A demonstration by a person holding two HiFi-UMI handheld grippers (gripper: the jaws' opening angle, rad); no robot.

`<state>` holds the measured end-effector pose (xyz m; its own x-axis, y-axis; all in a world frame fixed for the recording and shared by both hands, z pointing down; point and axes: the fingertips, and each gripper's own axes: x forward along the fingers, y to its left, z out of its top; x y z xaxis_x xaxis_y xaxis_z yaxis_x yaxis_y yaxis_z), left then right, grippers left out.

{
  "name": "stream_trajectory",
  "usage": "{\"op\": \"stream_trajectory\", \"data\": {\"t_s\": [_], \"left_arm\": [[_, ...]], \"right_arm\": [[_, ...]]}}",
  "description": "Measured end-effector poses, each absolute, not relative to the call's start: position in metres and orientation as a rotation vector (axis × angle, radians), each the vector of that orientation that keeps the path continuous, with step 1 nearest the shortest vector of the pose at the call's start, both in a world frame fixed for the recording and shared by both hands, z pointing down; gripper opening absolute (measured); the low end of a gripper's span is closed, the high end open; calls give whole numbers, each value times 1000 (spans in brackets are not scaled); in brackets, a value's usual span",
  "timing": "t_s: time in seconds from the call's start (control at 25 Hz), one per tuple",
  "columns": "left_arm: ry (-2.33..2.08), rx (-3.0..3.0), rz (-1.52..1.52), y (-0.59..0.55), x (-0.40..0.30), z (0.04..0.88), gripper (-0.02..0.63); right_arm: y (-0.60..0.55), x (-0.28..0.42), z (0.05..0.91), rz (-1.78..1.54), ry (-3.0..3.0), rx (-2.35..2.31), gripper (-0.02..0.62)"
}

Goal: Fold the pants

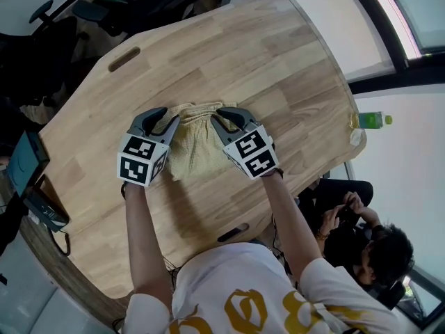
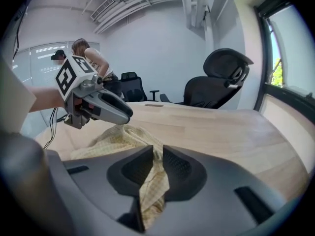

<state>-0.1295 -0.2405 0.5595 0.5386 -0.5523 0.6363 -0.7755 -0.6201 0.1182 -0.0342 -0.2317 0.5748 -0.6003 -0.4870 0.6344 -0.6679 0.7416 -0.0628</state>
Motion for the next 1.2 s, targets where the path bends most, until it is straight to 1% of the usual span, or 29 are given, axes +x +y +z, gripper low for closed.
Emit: {"op": "stream_trajectory", "data": {"t_s": [0.08,0.16,0.24,0.36,0.48,0.6,0.72,1.0,1.04,1.08,1.12,1.2], "left_arm": [[-1159,2398,748,-240,-136,548,127],[-1225,2408,646,-238,-140,529,153],[-1284,2408,551,-233,-140,513,154],[-1309,2399,546,-217,-136,507,117],[-1326,2394,574,-200,-134,504,107],[-1359,2387,506,-189,-135,491,50],[-1370,2373,426,-177,-132,478,19],[-1417,2378,337,-143,-121,453,9],[-1430,2376,331,-138,-121,451,9],[-1443,2373,327,-135,-121,449,9],[-1454,2371,323,-131,-121,447,9],[-1464,2366,315,-126,-119,443,9]], "right_arm": [[-234,-30,560,338,-2351,931,61],[-232,-27,546,266,-2354,963,57],[-227,-24,537,253,-2367,985,51],[-217,-18,531,329,-2402,1021,49],[-204,-15,524,349,-2412,1034,44],[-189,-18,511,370,-2453,997,35],[-179,-16,500,366,-2476,1005,34],[-161,2,473,393,-2522,1133,37],[-160,2,472,398,-2531,1141,59],[-161,4,473,400,-2530,1148,105],[-164,6,473,394,-2521,1162,121],[-171,15,469,365,-2497,1219,121]]}}
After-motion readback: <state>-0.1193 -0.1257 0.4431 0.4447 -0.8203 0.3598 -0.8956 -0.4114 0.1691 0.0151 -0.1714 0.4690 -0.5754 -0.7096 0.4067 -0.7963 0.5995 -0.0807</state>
